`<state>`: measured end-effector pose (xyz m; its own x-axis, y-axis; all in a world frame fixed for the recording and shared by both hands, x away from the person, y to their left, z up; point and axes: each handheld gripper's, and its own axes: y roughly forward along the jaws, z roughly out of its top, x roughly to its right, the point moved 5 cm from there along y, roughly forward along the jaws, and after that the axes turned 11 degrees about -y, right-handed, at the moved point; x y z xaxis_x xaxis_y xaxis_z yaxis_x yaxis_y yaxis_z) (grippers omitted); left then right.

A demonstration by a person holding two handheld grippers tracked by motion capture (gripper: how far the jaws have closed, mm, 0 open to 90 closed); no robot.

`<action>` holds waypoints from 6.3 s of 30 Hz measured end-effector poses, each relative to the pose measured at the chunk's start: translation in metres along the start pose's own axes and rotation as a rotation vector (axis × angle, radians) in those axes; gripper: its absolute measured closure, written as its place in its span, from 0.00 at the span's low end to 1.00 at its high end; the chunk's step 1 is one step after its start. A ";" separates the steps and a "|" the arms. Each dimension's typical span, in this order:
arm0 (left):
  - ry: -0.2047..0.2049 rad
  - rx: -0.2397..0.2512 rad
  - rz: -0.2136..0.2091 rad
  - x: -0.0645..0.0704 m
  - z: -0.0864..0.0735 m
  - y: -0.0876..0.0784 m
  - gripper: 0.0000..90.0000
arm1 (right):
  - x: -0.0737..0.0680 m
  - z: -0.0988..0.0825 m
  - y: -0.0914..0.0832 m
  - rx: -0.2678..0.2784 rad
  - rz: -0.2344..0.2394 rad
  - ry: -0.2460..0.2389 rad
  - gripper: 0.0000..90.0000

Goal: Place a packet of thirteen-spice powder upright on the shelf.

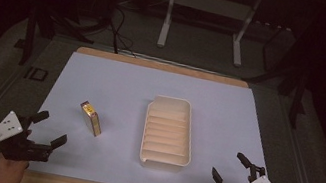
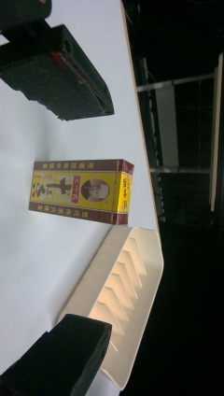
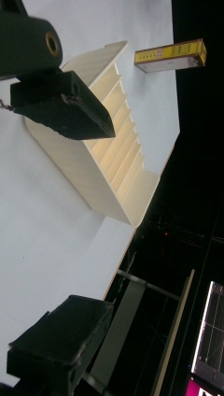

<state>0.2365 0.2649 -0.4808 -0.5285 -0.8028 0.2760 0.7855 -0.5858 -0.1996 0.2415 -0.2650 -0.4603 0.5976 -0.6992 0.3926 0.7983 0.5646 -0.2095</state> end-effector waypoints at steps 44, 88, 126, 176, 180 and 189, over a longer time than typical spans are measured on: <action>0.223 -0.822 -0.089 0.006 0.023 0.021 0.00 | -0.004 -0.006 0.007 -0.050 0.037 -0.007 0.16; 0.285 -1.347 -0.114 0.007 0.043 0.044 0.00 | -0.006 -0.006 0.009 -0.057 0.034 -0.024 0.16; 0.473 -1.244 -0.082 -0.010 0.084 0.111 0.00 | -0.008 -0.006 0.009 -0.056 0.057 -0.035 0.16; 0.731 -1.328 -0.261 0.010 0.068 0.150 0.73 | -0.009 -0.006 0.011 -0.052 0.073 -0.050 0.16; 0.719 -1.366 -0.253 0.016 0.068 0.150 0.75 | -0.010 -0.005 0.011 -0.052 0.073 -0.053 0.16; 0.671 -1.303 -0.233 0.028 0.090 0.157 0.75 | -0.010 -0.005 0.010 -0.051 0.072 -0.058 0.16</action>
<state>0.3737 0.1603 -0.4195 -0.9303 -0.3665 0.0168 0.0211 -0.0991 -0.9949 0.2438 -0.2540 -0.4706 0.6494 -0.6302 0.4255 0.7570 0.5886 -0.2836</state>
